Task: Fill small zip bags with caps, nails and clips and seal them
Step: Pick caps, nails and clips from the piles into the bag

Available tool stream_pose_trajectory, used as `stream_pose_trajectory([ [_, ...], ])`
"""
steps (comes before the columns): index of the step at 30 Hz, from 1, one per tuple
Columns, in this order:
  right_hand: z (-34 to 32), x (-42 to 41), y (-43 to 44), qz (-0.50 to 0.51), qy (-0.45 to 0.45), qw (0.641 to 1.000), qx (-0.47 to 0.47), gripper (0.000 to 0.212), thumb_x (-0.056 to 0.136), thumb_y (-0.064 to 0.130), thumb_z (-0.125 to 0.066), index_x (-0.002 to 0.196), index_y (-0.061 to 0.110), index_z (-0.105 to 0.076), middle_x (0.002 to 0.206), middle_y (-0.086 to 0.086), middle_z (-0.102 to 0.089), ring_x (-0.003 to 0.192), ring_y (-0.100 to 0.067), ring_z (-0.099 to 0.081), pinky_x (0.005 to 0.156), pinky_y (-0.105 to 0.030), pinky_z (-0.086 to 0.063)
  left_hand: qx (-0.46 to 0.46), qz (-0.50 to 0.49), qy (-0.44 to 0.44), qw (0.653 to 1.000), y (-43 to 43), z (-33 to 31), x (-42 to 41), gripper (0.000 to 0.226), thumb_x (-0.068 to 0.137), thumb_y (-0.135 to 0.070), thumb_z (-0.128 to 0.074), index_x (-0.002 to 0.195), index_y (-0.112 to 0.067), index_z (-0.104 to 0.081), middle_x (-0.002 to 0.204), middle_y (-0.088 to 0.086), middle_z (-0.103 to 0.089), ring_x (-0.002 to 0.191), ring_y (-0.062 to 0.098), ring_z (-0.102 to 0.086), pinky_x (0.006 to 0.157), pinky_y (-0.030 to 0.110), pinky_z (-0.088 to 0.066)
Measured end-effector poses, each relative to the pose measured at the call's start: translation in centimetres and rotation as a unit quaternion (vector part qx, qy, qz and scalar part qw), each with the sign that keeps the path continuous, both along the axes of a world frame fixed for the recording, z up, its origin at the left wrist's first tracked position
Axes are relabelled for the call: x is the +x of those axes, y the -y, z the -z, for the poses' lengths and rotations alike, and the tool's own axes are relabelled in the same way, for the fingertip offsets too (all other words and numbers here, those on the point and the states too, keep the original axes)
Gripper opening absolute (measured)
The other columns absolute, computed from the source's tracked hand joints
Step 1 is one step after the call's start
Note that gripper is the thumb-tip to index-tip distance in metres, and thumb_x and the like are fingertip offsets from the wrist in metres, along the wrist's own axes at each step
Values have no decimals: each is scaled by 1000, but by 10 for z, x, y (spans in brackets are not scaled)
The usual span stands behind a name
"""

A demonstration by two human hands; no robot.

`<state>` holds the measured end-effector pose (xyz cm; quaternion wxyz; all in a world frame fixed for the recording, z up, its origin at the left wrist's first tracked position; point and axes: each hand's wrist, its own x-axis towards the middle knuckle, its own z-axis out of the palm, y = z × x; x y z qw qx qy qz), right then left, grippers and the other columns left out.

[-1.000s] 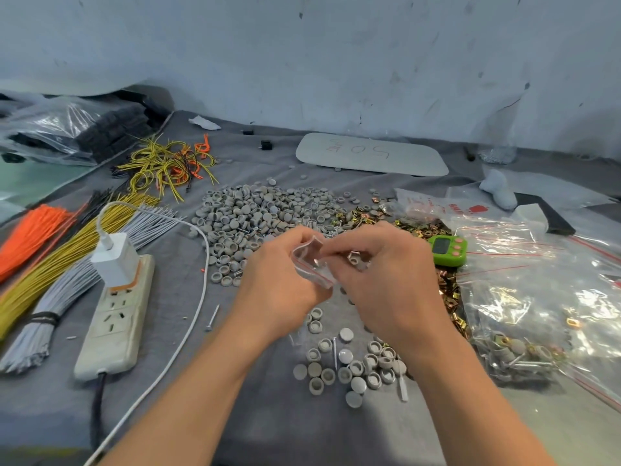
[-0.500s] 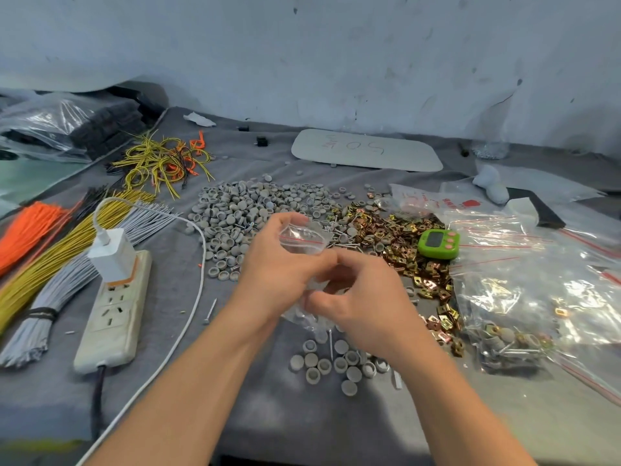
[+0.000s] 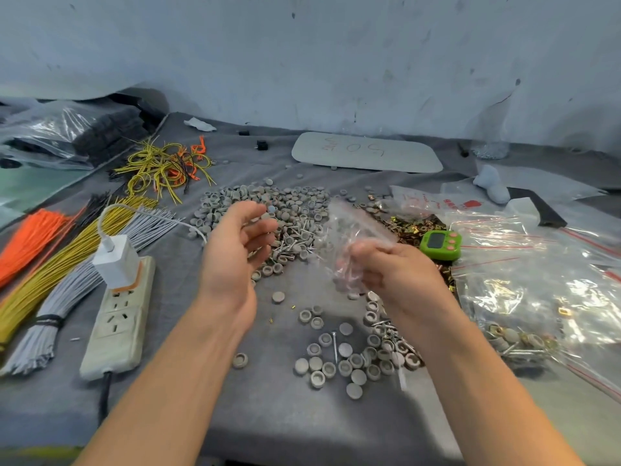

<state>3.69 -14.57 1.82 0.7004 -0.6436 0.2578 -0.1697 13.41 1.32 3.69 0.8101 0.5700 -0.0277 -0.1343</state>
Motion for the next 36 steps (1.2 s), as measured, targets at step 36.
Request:
stream_pose_trajectory([
  [36, 12, 4, 9, 45, 96, 966, 236, 37, 100, 8, -61, 68, 11, -81, 78, -8, -75, 61, -16, -69, 64, -30, -59, 189, 264, 34, 945, 12, 16, -8, 27, 89, 4, -68, 110, -12, -71, 93, 7, -79, 78, 10, -73, 63, 22, -57],
])
